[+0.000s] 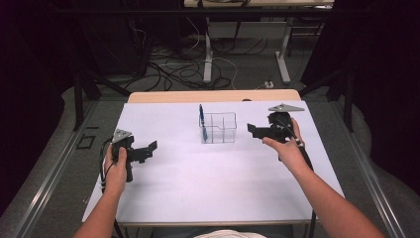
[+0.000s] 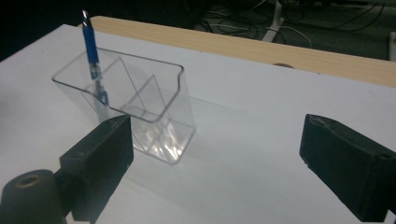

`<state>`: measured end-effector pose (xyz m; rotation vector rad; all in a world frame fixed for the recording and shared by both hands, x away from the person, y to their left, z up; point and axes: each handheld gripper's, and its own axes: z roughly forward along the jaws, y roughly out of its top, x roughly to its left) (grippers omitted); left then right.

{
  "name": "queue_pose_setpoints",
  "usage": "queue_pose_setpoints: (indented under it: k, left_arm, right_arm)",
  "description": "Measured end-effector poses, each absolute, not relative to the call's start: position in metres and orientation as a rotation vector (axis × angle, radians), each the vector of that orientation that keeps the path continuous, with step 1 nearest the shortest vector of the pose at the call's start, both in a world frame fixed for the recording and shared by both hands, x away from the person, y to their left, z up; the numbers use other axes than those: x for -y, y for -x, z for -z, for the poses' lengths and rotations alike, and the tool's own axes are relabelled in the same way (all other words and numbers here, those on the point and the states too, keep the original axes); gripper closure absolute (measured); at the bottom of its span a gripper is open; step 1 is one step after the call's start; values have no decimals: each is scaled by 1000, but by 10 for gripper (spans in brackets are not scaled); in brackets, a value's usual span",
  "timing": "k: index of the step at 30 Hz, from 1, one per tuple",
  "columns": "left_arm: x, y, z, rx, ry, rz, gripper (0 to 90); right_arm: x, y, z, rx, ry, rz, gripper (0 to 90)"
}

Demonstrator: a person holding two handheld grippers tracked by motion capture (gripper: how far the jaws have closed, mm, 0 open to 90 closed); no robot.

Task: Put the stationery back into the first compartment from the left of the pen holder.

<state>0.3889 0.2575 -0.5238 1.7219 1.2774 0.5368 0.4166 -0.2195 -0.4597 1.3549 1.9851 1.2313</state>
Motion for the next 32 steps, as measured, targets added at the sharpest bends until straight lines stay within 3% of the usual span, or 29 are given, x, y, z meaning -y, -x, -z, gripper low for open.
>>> queue_pose_setpoints:
  k: [16,32]
  left_arm:
    - [-258,-388,524,-1282,-1724,-539,4]
    - [-258,-390,526,-1287,-1728,-542,4]
  right_arm:
    - [268,-394,504,-1917,-1353,-1147,22]
    - [283,-388,532,-1919,-1398,-1097,3]
